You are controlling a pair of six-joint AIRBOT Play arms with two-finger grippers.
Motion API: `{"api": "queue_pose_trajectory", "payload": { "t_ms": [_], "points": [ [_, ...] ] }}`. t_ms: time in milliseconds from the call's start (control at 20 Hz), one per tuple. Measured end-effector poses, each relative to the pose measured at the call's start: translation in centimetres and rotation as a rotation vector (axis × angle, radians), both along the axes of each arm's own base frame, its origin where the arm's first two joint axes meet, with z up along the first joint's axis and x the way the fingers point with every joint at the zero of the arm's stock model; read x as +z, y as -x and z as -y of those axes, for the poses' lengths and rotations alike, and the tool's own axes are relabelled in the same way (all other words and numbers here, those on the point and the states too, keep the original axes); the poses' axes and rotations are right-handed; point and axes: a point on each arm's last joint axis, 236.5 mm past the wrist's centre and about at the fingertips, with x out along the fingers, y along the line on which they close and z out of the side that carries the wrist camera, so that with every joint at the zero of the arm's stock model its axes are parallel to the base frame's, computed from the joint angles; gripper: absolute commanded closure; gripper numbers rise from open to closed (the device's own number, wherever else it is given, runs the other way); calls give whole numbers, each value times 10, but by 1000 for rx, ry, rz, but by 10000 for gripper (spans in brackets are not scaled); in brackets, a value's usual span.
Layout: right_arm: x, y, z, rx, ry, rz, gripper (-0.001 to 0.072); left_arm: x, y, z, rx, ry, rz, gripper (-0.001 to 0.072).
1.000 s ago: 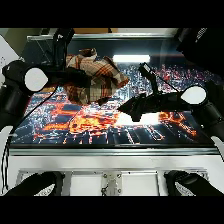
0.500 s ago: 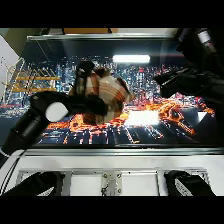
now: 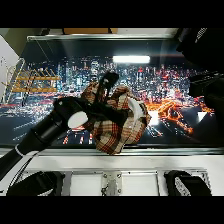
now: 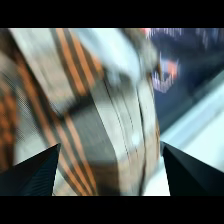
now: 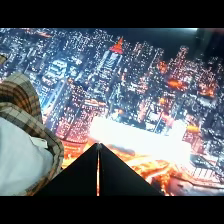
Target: Fold the clothes and pants, and hang the long-sleeved shirts on hangers.
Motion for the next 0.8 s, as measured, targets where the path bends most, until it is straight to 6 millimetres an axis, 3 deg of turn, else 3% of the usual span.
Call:
{"api": "queue_pose_trajectory", "payload": {
  "t_ms": [150, 300, 550, 750, 800],
  "points": [
    [-6, 2, 4, -12, 6, -19, 675, 23, -42, -8, 69, 21, 37, 20],
    [-13, 3, 4, -15, 4, -39, 675, 19, -73, 4, 60, -19, 32, 20],
    [-24, 6, 4, -13, 6, -78, 675, -26, -100, 41, -24, -152, -36, 20],
    [-34, 11, 3, -6, 7, -117, 675, -63, -112, 43, -52, -327, -48, 21],
    [-37, 12, 3, -5, 7, -128, 675, -72, -113, 40, -55, -366, -55, 61]
  ]
}}
